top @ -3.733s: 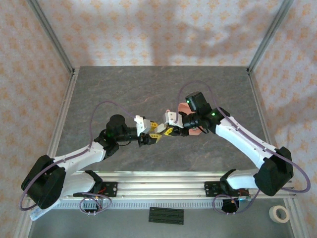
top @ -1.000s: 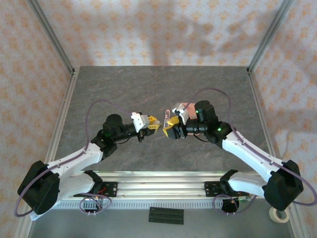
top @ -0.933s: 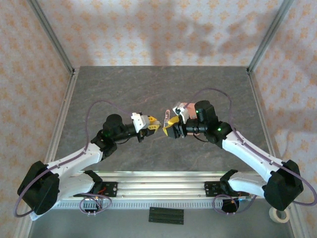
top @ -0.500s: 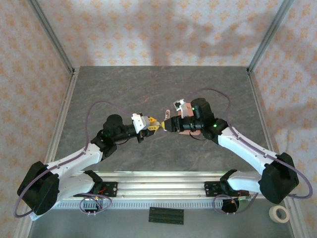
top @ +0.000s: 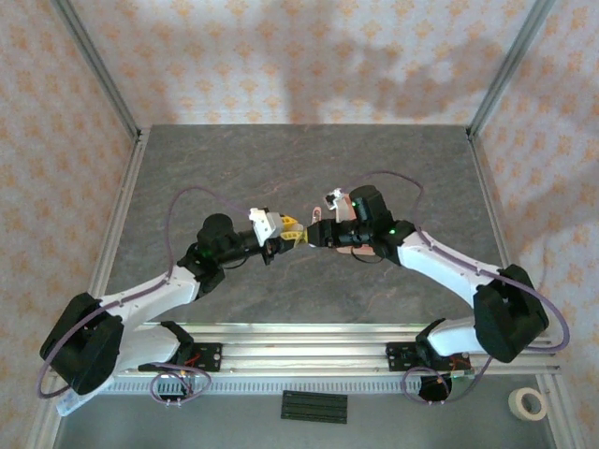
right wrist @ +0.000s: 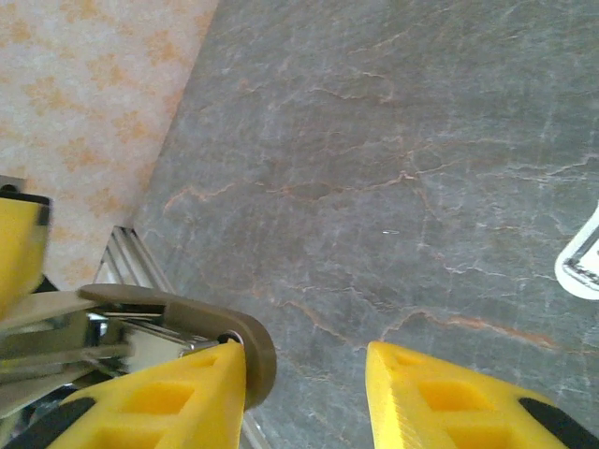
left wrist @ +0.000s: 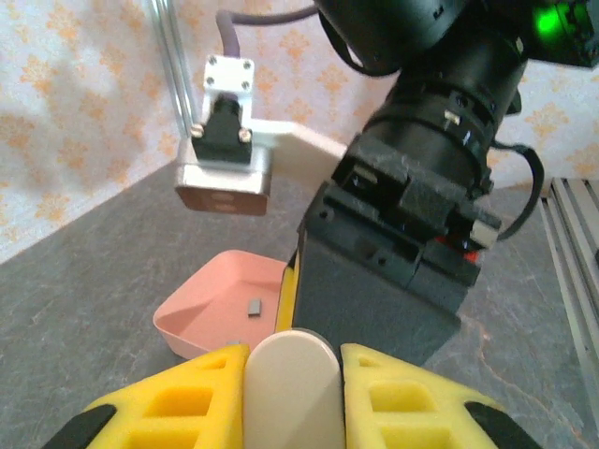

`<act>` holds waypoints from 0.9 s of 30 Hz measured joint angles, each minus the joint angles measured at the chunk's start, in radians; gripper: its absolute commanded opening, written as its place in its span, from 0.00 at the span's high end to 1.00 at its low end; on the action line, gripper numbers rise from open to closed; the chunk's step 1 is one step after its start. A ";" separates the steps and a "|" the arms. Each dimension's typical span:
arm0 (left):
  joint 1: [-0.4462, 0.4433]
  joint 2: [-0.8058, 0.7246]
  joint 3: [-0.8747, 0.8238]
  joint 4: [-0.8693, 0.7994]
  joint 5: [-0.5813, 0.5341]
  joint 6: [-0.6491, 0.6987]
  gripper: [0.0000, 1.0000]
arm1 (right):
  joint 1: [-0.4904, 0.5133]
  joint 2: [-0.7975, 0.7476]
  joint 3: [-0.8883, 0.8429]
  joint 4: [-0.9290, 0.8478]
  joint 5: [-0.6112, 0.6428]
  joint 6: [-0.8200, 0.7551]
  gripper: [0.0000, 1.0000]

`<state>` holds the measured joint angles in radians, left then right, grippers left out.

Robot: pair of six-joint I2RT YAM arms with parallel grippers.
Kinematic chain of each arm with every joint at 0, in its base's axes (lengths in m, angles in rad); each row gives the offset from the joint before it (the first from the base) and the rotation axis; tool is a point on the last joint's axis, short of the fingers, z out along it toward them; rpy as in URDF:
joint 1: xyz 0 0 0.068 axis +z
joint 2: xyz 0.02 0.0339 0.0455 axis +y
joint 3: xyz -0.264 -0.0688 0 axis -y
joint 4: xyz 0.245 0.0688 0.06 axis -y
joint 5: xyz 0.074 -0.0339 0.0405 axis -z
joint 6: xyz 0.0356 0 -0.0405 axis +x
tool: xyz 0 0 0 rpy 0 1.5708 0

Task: Load the staples into the stapler

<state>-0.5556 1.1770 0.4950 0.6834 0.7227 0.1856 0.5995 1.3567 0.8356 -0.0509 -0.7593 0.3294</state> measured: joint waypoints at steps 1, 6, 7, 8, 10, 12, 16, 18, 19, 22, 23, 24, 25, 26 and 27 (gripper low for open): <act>0.001 0.010 0.000 0.027 0.000 -0.011 0.77 | 0.002 0.006 0.000 0.003 0.008 0.001 0.60; -0.001 0.075 0.000 0.217 0.006 -0.088 0.78 | 0.053 0.045 -0.005 0.041 0.027 0.016 0.60; -0.001 0.087 0.000 0.238 0.006 -0.101 0.78 | 0.064 0.045 -0.005 0.053 0.027 0.018 0.60; -0.001 0.098 0.000 0.258 0.010 -0.111 0.78 | 0.076 0.045 -0.005 0.064 0.030 0.019 0.60; -0.001 0.107 0.000 0.280 0.011 -0.126 0.78 | 0.078 0.045 -0.005 0.077 0.038 0.023 0.59; -0.001 0.109 0.000 0.291 0.009 -0.130 0.78 | 0.075 0.044 -0.008 0.087 0.043 0.022 0.56; -0.001 0.106 0.000 0.293 0.008 -0.129 0.78 | 0.075 0.008 -0.034 0.089 0.071 0.009 0.54; -0.001 0.097 0.000 0.284 0.007 -0.125 0.78 | 0.076 -0.025 -0.051 0.086 0.087 -0.010 0.53; -0.001 0.092 0.000 0.275 0.004 -0.122 0.78 | 0.076 -0.042 -0.055 0.082 0.092 -0.019 0.53; -0.001 0.069 0.000 0.240 -0.007 -0.103 0.78 | 0.079 -0.103 -0.068 0.062 0.121 -0.057 0.52; -0.001 0.062 0.000 0.230 -0.010 -0.098 0.78 | 0.079 -0.122 -0.071 0.054 0.133 -0.072 0.51; -0.001 0.056 0.000 0.220 -0.013 -0.092 0.78 | 0.079 -0.137 -0.074 0.045 0.142 -0.085 0.50; -0.001 0.050 0.000 0.214 -0.016 -0.087 0.78 | 0.078 -0.150 -0.075 0.036 0.153 -0.098 0.49; -0.001 0.045 0.000 0.206 -0.018 -0.081 0.78 | 0.077 -0.163 -0.076 0.022 0.164 -0.113 0.48; -0.001 0.040 0.000 0.198 -0.018 -0.079 0.78 | 0.074 -0.177 -0.077 0.011 0.177 -0.131 0.47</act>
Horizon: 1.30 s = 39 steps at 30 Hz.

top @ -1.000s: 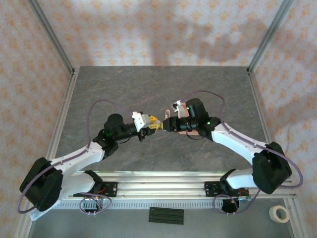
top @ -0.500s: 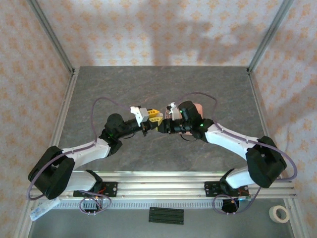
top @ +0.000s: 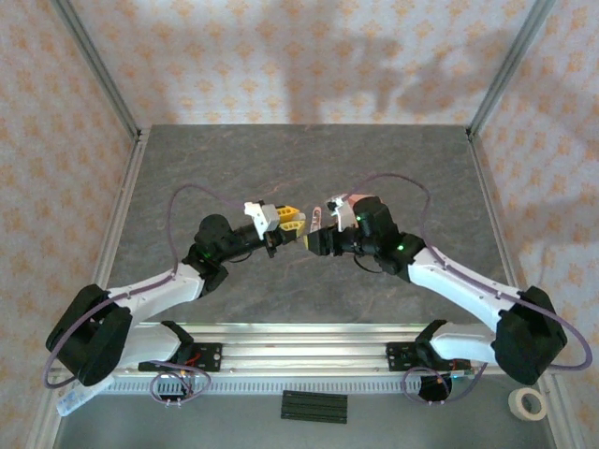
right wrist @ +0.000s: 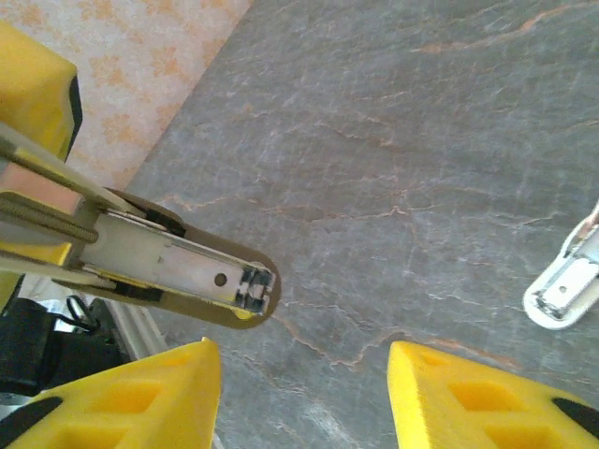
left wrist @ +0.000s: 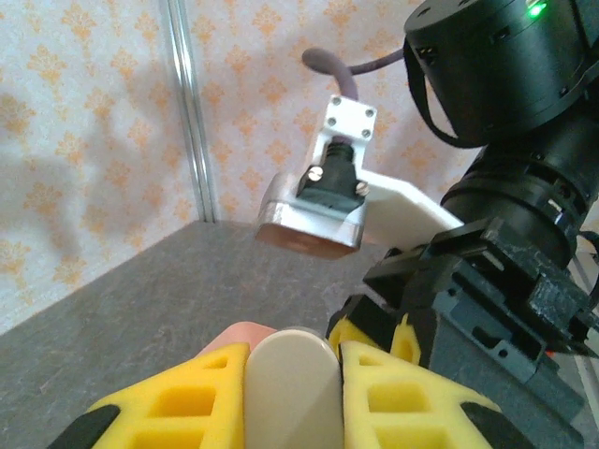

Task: Load the staples into the stapler

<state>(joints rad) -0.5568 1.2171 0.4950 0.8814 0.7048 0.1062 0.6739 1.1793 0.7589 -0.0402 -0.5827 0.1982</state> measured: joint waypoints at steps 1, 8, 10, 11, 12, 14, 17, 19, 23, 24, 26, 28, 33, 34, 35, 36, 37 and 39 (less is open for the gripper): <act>0.000 -0.003 0.000 -0.004 0.000 0.002 0.78 | -0.002 -0.013 -0.001 -0.010 0.010 -0.016 0.46; 0.000 -0.005 0.000 -0.019 0.034 0.016 0.78 | -0.016 -0.128 -0.038 -0.008 0.000 -0.297 0.34; 0.000 -0.005 0.000 -0.020 0.051 0.021 0.78 | -0.016 -0.156 -0.062 0.004 -0.038 -0.424 0.33; 0.000 -0.005 0.000 -0.019 0.059 0.023 0.78 | -0.016 -0.163 -0.068 0.008 -0.052 -0.479 0.32; 0.000 -0.005 0.000 -0.020 0.070 0.024 0.78 | -0.016 -0.163 -0.069 0.012 -0.066 -0.534 0.32; 0.000 -0.005 0.000 -0.020 0.081 0.026 0.78 | -0.016 -0.152 -0.066 0.026 -0.085 -0.611 0.32; 0.000 -0.005 0.000 -0.019 0.100 0.025 0.78 | -0.016 -0.097 -0.033 0.035 -0.132 -0.691 0.33; 0.000 -0.005 0.000 -0.017 0.104 0.022 0.77 | -0.016 -0.049 -0.004 0.039 -0.169 -0.722 0.33; 0.000 0.002 0.000 0.011 0.120 0.007 0.78 | -0.016 0.021 0.044 0.045 -0.244 -0.758 0.35; 0.000 0.006 0.000 0.021 0.126 0.002 0.78 | -0.016 0.032 0.053 0.048 -0.259 -0.762 0.35; 0.000 0.017 0.000 0.043 0.130 -0.009 0.78 | -0.016 0.056 0.072 0.050 -0.294 -0.769 0.37; 0.000 0.029 0.000 0.066 0.134 -0.024 0.78 | -0.016 0.072 0.085 0.050 -0.323 -0.773 0.38; 0.000 0.051 0.001 0.113 0.152 -0.057 0.78 | -0.015 0.109 0.106 0.057 -0.384 -0.773 0.45; 0.000 0.053 0.002 0.121 0.152 -0.060 0.78 | -0.016 0.116 0.109 0.057 -0.394 -0.774 0.47; 0.000 0.055 0.002 0.127 0.152 -0.064 0.78 | -0.015 0.121 0.109 0.058 -0.402 -0.775 0.50; 0.000 0.055 0.002 0.132 0.153 -0.067 0.78 | -0.015 0.123 0.110 0.059 -0.406 -0.775 0.53; 0.000 0.055 0.002 0.135 0.153 -0.074 0.78 | -0.016 0.124 0.110 0.060 -0.410 -0.779 0.57; 0.000 0.055 0.002 0.145 0.155 -0.084 0.77 | -0.017 0.125 0.111 0.064 -0.406 -0.782 0.67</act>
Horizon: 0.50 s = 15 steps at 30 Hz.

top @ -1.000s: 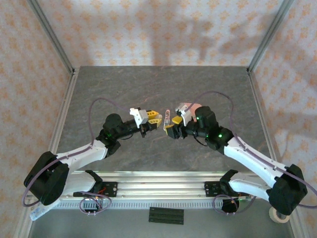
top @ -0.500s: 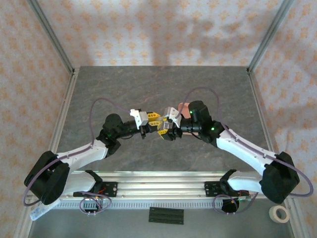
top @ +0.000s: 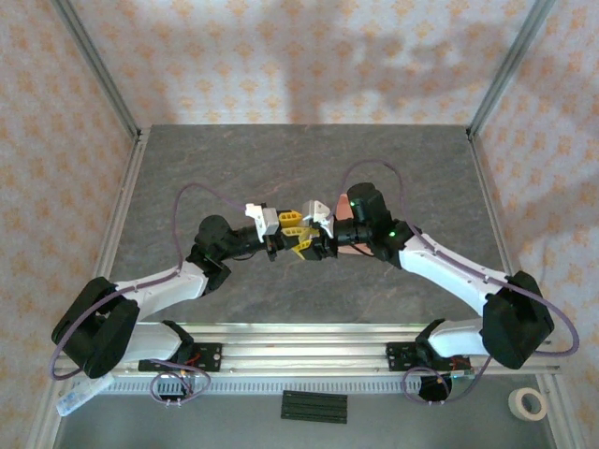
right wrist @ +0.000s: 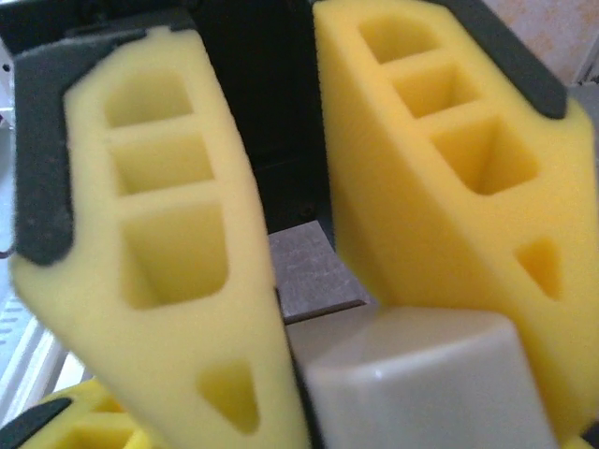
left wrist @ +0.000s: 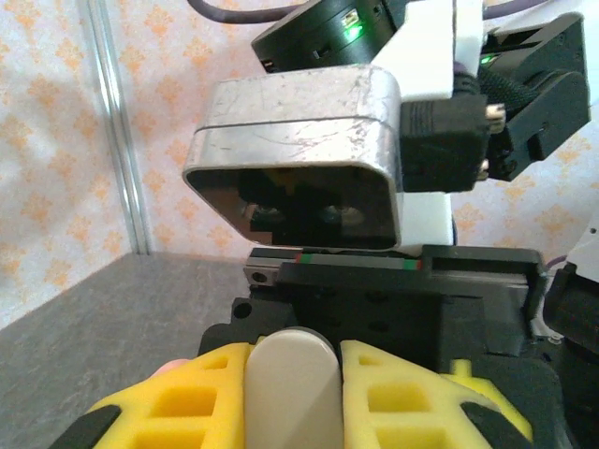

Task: Load the staples into the stapler

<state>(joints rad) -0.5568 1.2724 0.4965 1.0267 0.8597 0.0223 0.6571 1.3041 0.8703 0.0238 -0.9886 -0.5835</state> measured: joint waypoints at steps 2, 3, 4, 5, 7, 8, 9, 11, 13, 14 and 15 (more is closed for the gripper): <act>-0.005 0.000 0.000 0.011 0.001 -0.007 0.76 | -0.004 0.000 0.001 0.006 0.003 -0.007 0.75; -0.005 0.000 0.000 0.013 0.002 -0.007 0.76 | -0.007 0.000 0.001 0.007 0.004 -0.005 0.76; -0.005 0.000 0.000 0.014 0.002 -0.007 0.75 | -0.008 0.000 0.001 0.008 0.003 -0.006 0.76; -0.005 0.000 0.000 0.015 0.002 -0.007 0.74 | -0.008 0.000 0.001 0.011 0.004 -0.006 0.77; -0.005 0.000 0.000 0.018 0.000 -0.007 0.68 | -0.008 0.000 0.001 0.015 0.005 -0.003 0.77; -0.005 0.000 0.000 0.021 -0.006 -0.007 0.62 | -0.008 0.000 0.000 0.018 0.008 0.000 0.77; -0.005 0.000 0.000 0.025 -0.015 -0.010 0.56 | -0.008 0.000 0.000 0.020 0.013 0.004 0.77; -0.006 -0.001 -0.001 0.034 -0.048 -0.007 0.44 | -0.005 -0.004 -0.009 0.026 0.031 0.019 0.77; -0.006 -0.011 -0.007 0.032 -0.089 0.000 0.32 | -0.002 -0.014 -0.027 0.031 0.061 0.042 0.78; -0.006 -0.022 -0.014 0.025 -0.110 0.006 0.28 | -0.002 -0.020 -0.035 0.030 0.082 0.058 0.79; -0.006 -0.035 -0.018 0.011 -0.127 0.016 0.25 | -0.001 -0.023 -0.041 0.030 0.104 0.076 0.80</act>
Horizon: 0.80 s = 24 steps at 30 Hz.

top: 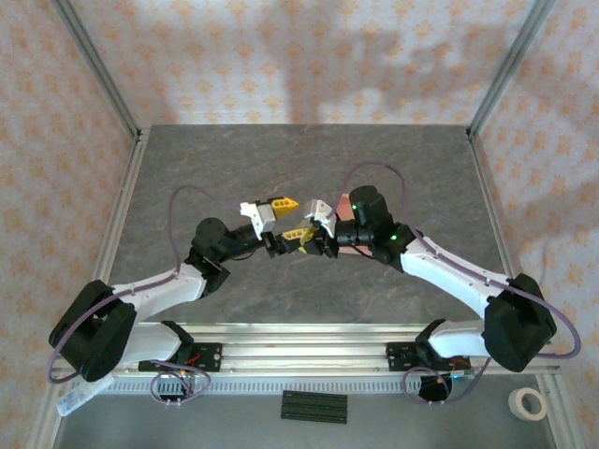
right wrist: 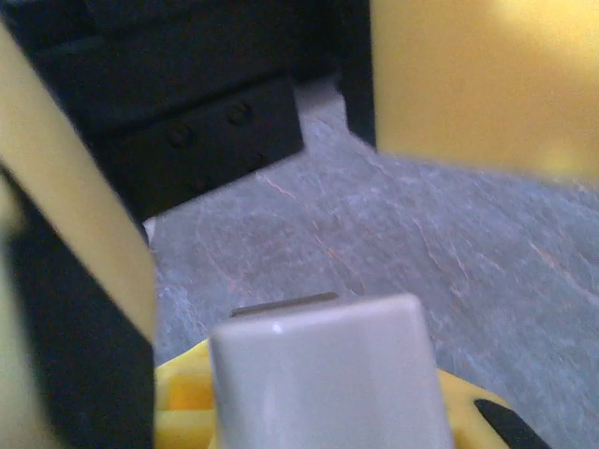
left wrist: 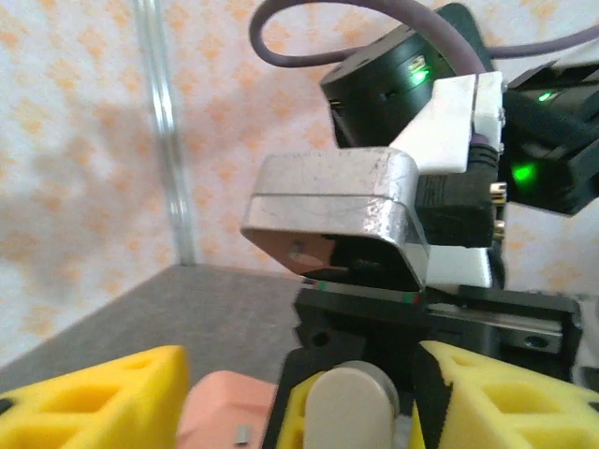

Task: Load the staples into the stapler

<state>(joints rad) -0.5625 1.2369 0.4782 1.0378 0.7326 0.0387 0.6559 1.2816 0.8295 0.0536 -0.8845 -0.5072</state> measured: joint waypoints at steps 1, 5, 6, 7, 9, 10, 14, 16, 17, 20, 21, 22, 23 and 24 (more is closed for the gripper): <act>0.000 -0.020 -0.005 -0.025 -0.021 0.015 0.22 | 0.000 -0.001 -0.002 0.000 0.025 0.019 0.80; 0.000 -0.117 -0.011 -0.145 -0.122 0.072 0.17 | 0.002 -0.001 -0.002 -0.001 0.127 0.122 0.80; 0.000 -0.138 -0.013 -0.171 -0.149 0.083 0.17 | 0.005 -0.001 -0.002 -0.001 0.154 0.150 0.80; 0.000 -0.167 -0.019 -0.203 -0.190 0.094 0.16 | 0.011 -0.001 -0.002 -0.001 0.190 0.182 0.81; 0.000 -0.215 -0.034 -0.254 -0.264 0.110 0.16 | 0.032 0.002 -0.002 -0.002 0.267 0.254 0.83; -0.001 -0.238 -0.044 -0.280 -0.310 0.117 0.16 | 0.046 0.007 -0.001 -0.002 0.311 0.295 0.83; -0.001 -0.305 -0.079 -0.403 -0.518 0.120 0.16 | 0.111 0.092 0.050 -0.054 0.499 0.510 0.85; -0.001 -0.323 -0.080 -0.475 -0.621 0.120 0.16 | 0.142 0.162 0.105 -0.102 0.592 0.632 0.85; -0.001 -0.328 -0.081 -0.504 -0.665 0.120 0.16 | 0.156 0.198 0.135 -0.131 0.634 0.692 0.85; -0.001 -0.329 -0.081 -0.568 -0.758 0.120 0.16 | 0.190 0.311 0.243 -0.238 0.745 0.858 0.86; -0.001 -0.327 -0.082 -0.582 -0.777 0.120 0.15 | 0.200 0.347 0.277 -0.269 0.775 0.906 0.86; -0.001 -0.325 -0.084 -0.594 -0.797 0.120 0.15 | 0.208 0.380 0.306 -0.300 0.806 0.954 0.86; -0.001 -0.322 -0.085 -0.601 -0.806 0.120 0.15 | 0.212 0.404 0.326 -0.325 0.828 0.994 0.86; -0.001 -0.317 -0.087 -0.606 -0.821 0.120 0.15 | 0.217 0.432 0.349 -0.362 0.855 1.040 0.85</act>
<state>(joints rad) -0.5632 0.9195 0.3908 0.4320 -0.0879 0.1589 0.8730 1.7134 1.1782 -0.3084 -0.0292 0.5327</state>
